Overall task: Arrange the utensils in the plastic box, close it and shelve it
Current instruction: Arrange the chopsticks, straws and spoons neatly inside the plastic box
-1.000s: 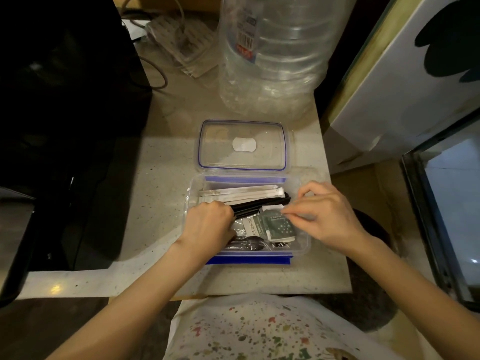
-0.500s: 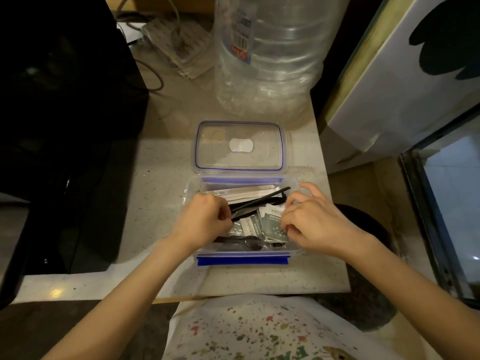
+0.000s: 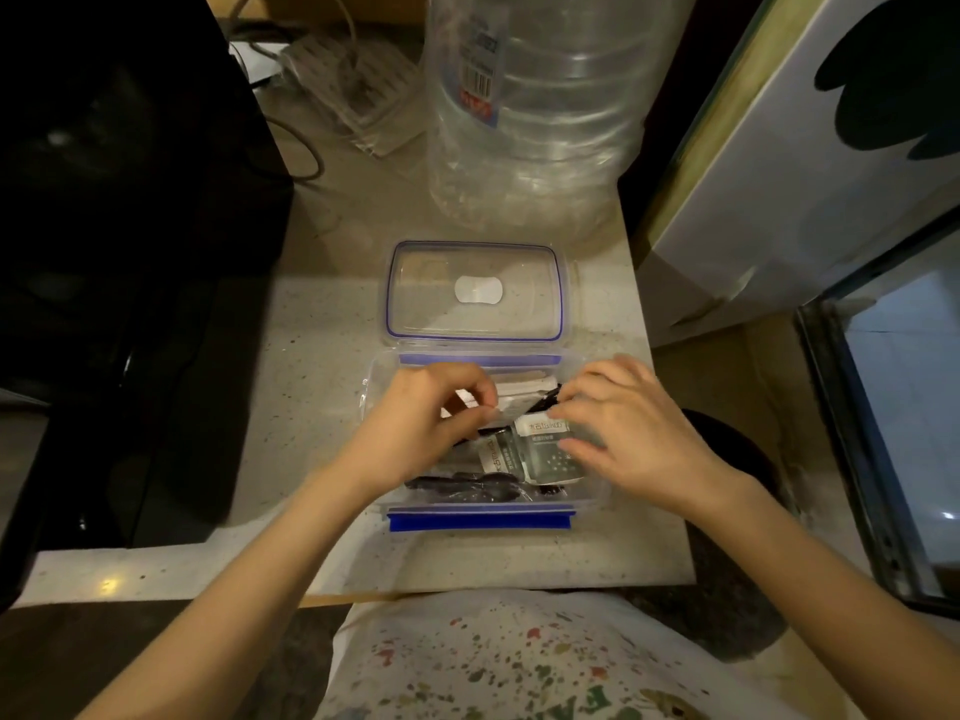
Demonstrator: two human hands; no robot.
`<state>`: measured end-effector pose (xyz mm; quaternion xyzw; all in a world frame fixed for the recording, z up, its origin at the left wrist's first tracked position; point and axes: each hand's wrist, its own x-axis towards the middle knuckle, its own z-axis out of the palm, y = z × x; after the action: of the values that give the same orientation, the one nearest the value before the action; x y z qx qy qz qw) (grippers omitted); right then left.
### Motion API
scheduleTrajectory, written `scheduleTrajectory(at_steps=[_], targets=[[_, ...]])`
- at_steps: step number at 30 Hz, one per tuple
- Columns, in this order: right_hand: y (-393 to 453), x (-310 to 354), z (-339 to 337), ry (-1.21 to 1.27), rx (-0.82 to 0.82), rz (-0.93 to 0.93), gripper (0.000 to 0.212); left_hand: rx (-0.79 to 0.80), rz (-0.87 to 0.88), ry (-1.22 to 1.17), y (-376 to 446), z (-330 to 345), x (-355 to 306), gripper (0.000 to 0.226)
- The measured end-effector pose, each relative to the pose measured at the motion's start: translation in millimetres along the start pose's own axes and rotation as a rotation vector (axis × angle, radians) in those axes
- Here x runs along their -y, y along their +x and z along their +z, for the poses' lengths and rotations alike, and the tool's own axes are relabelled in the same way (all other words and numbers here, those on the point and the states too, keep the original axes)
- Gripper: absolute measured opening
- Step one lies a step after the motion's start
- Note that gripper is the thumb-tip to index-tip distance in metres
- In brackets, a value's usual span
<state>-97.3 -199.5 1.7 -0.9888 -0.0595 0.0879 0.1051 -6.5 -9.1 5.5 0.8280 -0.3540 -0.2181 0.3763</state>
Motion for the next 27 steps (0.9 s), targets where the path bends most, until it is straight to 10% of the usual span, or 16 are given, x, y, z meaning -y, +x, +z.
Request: scheduleTrajectory(at_steps=[10, 27], targets=[[-9, -15, -12, 0.237, -0.263, 0.101, 0.015, 0.119, 0.282, 0.197, 11, 47, 7, 0.005], [7, 11, 14, -0.059, 0.194, 0.015, 0.038, 0.015, -0.446, 0.388, 0, 43, 17, 0.031]])
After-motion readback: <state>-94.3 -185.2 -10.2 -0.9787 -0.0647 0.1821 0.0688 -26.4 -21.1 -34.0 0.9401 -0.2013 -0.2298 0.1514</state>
